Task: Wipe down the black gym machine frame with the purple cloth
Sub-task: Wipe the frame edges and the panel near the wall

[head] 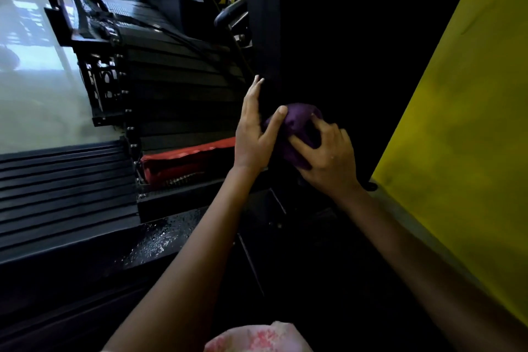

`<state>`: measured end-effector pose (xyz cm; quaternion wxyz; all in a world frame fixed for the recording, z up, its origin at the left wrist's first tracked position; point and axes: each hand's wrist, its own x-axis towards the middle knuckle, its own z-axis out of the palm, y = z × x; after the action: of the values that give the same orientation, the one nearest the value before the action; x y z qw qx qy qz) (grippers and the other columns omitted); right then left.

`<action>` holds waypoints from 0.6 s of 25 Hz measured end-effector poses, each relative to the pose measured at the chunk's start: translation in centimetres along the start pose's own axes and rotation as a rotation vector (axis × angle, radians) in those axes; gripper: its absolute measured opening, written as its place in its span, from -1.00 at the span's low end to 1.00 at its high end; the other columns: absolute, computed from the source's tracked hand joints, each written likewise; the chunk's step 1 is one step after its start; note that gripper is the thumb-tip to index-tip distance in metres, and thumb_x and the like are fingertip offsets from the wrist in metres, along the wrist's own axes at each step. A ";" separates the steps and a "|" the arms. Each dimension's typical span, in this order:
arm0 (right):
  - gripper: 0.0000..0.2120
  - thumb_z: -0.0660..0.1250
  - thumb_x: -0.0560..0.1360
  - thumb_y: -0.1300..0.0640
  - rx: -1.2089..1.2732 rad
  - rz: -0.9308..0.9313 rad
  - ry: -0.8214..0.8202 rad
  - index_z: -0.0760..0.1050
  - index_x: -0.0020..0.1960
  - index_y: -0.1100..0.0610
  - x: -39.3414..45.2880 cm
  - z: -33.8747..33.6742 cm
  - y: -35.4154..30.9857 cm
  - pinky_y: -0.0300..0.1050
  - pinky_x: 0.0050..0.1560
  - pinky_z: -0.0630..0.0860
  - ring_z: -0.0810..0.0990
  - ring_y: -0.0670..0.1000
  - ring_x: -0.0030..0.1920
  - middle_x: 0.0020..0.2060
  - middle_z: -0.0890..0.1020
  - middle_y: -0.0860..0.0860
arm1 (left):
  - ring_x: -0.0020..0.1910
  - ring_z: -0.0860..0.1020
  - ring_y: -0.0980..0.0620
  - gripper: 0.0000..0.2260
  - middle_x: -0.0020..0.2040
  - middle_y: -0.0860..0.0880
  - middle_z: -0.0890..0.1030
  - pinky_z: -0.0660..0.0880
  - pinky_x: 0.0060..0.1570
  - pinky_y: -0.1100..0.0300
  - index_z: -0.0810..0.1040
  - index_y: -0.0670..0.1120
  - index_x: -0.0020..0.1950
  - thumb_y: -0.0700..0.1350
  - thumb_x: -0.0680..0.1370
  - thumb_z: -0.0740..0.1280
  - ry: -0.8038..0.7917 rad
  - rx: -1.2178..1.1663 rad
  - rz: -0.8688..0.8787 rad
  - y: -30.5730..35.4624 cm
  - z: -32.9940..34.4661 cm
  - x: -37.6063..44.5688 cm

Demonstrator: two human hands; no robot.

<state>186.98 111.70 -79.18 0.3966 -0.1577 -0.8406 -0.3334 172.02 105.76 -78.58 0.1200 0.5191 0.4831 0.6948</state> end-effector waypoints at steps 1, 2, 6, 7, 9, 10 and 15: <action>-0.64 0.28 0.48 -0.07 0.018 0.043 -0.021 0.38 0.24 -0.01 -0.7 0.2 -0.7 0.00 -0.13 0.47 0.45 0.20 -0.05 0.17 0.34 0.19 | 0.49 0.21 -0.01 -0.27 0.52 -0.08 0.20 0.24 0.45 0.06 0.17 -0.17 0.51 0.24 0.49 0.23 -0.018 0.008 -0.057 -0.5 0.0 -0.2; -0.63 0.28 0.48 -0.06 0.029 0.074 -0.047 0.37 0.25 -0.01 -1.8 0.5 -1.5 0.00 -0.14 0.48 0.43 0.19 -0.04 0.16 0.34 0.19 | 0.49 0.20 0.00 -0.24 0.53 -0.07 0.18 0.24 0.45 0.05 0.14 -0.14 0.53 0.26 0.47 0.24 -0.040 0.020 -0.105 -1.1 -0.1 -0.4; -0.59 0.27 0.45 -0.03 -0.006 0.113 -0.210 0.36 0.27 -0.01 -7.5 2.6 -3.2 -0.01 -0.26 0.51 0.37 0.17 -0.09 0.08 0.34 0.17 | 0.49 0.19 0.03 -0.17 0.54 -0.04 0.16 0.24 0.44 0.01 0.07 -0.05 0.56 0.31 0.43 0.25 -0.128 0.020 -0.239 -2.0 -0.3 -0.9; -0.55 0.32 0.41 -0.02 -0.015 0.116 -0.261 0.39 0.28 -0.02 -8.5 2.9 -3.4 -0.01 -0.26 0.51 0.36 0.17 -0.09 0.06 0.34 0.17 | 0.50 0.17 0.01 -0.20 0.54 -0.04 0.15 0.23 0.45 -0.01 0.06 -0.04 0.56 0.28 0.46 0.27 -0.134 0.015 -0.251 -2.0 -0.3 -1.0; -0.49 0.45 0.29 0.00 -0.034 0.121 -0.339 0.50 0.23 0.00 -10.0 3.4 -3.8 -0.01 -0.25 0.49 0.36 0.17 -0.09 0.02 0.35 0.17 | 0.51 0.14 -0.01 -0.28 0.55 -0.04 0.10 0.21 0.45 -0.04 0.03 -0.04 0.56 0.17 0.54 0.29 -0.137 0.027 -0.255 -2.1 -0.2 -1.0; -0.50 0.49 0.25 0.01 -0.031 0.126 -0.375 0.54 0.18 0.01 -10.7 3.6 -4.0 -0.01 -0.25 0.50 0.37 0.18 -0.10 0.00 0.35 0.17 | 0.50 0.14 -0.01 -0.31 0.55 -0.03 0.09 0.24 0.44 -0.06 0.02 -0.04 0.56 0.13 0.56 0.28 -0.142 0.039 -0.255 -2.2 -0.3 -0.8; -0.54 0.57 0.15 -0.02 0.070 0.208 -0.728 0.60 0.03 -0.02 -13.5 4.1 -5.5 -0.04 -0.32 0.52 0.52 0.14 -0.17 -0.03 0.32 0.10 | 0.51 0.14 -0.01 -0.26 0.56 -0.02 0.06 0.31 0.38 -0.14 -0.03 0.00 0.56 0.21 0.52 0.26 -0.206 0.050 -0.261 -2.6 -0.7 -0.4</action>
<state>190.34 110.54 -93.87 0.1088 -0.3366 -0.9170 -0.1845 170.72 106.38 -80.87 0.2454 0.5233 0.5486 0.6041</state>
